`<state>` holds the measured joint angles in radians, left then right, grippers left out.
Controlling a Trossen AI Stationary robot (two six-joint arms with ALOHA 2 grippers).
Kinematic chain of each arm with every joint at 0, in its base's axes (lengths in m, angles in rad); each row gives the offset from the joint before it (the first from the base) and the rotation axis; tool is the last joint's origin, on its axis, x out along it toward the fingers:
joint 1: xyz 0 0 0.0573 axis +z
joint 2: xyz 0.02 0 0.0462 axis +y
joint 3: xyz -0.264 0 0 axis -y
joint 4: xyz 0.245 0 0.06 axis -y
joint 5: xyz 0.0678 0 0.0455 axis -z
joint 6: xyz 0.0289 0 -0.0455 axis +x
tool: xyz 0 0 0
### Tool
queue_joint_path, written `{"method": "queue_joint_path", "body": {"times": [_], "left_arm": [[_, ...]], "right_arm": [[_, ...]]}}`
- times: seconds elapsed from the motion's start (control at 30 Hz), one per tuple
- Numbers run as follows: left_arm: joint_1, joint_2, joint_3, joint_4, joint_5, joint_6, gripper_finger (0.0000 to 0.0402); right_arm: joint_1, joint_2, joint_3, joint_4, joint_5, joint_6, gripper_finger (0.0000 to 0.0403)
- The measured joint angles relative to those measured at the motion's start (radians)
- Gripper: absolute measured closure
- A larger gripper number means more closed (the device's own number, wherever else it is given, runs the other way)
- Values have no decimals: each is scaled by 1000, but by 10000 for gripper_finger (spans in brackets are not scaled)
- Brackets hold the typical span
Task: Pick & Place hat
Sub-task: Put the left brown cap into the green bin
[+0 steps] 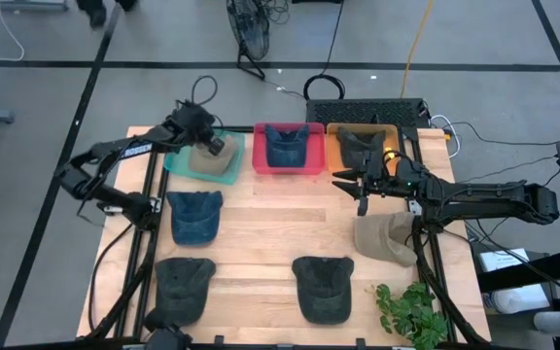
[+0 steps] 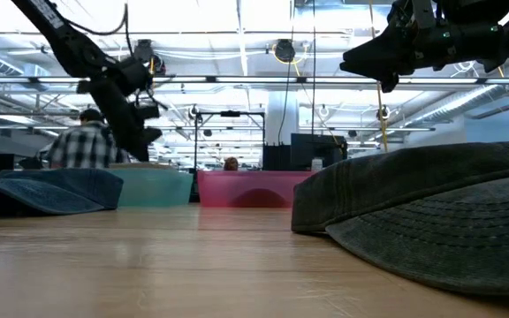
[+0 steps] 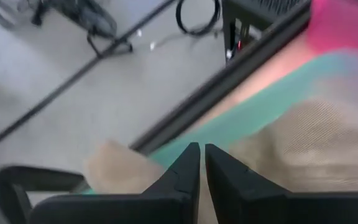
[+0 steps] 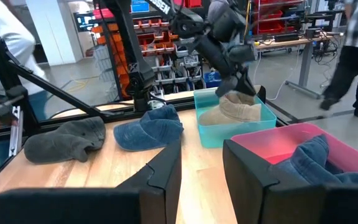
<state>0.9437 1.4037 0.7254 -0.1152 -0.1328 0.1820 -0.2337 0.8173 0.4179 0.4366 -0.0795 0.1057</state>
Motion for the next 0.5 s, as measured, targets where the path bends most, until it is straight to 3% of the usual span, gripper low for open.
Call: {"method": "queue_joint_path", "body": {"times": [0.17, 0.3, 0.5], "left_arm": [[-2, 70, 0, -55, -52, -2, 364], [-2, 58, 0, -144, -136, 25, 364], [-1, -5, 0, -253, -97, -4, 364]], "right_arm": [[0, 0, 0, 0, 0, -6, 305], [0, 0, 0, 0, 1, -19, 305], [0, 0, 0, 0, 4, -21, 305]]}}
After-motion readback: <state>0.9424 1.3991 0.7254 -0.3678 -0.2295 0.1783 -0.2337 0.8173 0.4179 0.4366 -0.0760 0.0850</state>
